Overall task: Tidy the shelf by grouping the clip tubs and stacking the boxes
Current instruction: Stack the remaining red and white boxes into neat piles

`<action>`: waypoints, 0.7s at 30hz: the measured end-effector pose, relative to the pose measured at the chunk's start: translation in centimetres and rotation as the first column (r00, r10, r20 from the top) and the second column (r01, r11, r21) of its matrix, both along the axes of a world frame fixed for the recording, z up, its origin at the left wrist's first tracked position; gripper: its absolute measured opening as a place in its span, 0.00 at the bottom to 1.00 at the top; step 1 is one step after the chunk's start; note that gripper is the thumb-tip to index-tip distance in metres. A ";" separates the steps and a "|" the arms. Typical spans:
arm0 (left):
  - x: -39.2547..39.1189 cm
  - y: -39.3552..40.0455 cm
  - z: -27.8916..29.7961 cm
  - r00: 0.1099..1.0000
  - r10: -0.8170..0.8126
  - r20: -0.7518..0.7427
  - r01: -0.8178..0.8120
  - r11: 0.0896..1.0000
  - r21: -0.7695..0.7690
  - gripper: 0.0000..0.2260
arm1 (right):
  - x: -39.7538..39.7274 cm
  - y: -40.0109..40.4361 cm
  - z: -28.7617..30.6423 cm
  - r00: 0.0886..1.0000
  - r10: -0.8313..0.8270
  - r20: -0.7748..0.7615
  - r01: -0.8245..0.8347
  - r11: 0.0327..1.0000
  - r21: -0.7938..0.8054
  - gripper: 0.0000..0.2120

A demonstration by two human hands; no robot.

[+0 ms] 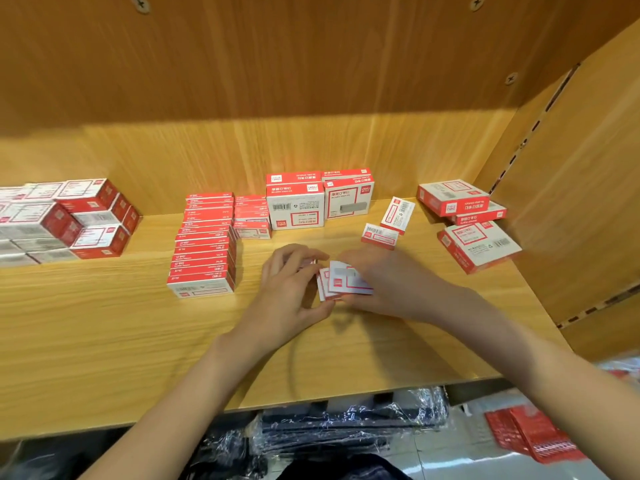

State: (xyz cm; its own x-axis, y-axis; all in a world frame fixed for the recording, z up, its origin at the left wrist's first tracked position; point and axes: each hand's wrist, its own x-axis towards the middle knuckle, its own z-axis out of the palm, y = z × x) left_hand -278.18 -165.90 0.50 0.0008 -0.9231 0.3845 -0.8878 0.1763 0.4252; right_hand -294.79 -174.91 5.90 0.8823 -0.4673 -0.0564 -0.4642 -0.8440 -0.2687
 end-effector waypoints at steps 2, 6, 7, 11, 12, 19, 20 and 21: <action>-0.2 0.1 0.1 0.999 0.030 -0.026 -0.031 0.999 -0.026 0.24 | 0.5 0.2 -0.7 0.999 0.015 -0.041 -0.019 0.993 -0.119 0.31; -0.5 0.6 0.2 0.998 0.063 -0.001 -0.063 0.997 -0.054 0.24 | 0.2 0.1 -1.3 0.996 0.087 0.000 -0.087 0.989 -0.118 0.33; -0.5 0.7 0.2 0.998 0.067 -0.004 -0.067 0.996 -0.051 0.24 | 0.1 0.3 -1.3 0.996 0.085 0.034 -0.083 0.994 -0.066 0.31; 0.2 1.3 0.5 0.999 0.053 0.010 -0.052 0.998 -0.040 0.21 | -0.1 1.8 -1.0 0.992 0.085 0.088 -0.092 0.993 0.075 0.26; 0.6 1.7 0.5 0.998 0.050 0.040 -0.048 0.998 -0.044 0.20 | 0.0 2.1 -0.8 0.992 0.090 0.092 -0.099 0.990 0.097 0.26; 6.5 8.9 1.6 0.971 0.240 -0.024 -0.241 0.967 -0.080 0.19 | 4.5 4.5 -0.3 0.968 0.173 0.181 -0.188 0.980 0.070 0.27; 7.2 9.8 1.6 0.955 0.291 -0.061 -0.296 0.951 -0.095 0.20 | 5.7 5.1 -0.4 0.961 0.186 0.203 -0.203 0.977 0.071 0.27; 7.8 10.4 1.6 0.935 0.338 -0.104 -0.348 0.932 -0.097 0.22 | 7.0 5.7 -0.7 0.952 0.204 0.228 -0.224 0.972 0.067 0.27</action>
State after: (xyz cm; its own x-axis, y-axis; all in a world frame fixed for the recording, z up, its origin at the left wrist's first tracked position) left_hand -270.40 -155.48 2.07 0.3466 -0.8116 0.4703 -0.8647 -0.0820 0.4956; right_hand -287.76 -169.22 5.20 0.9565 -0.2682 0.1150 -0.1970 -0.8842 -0.4235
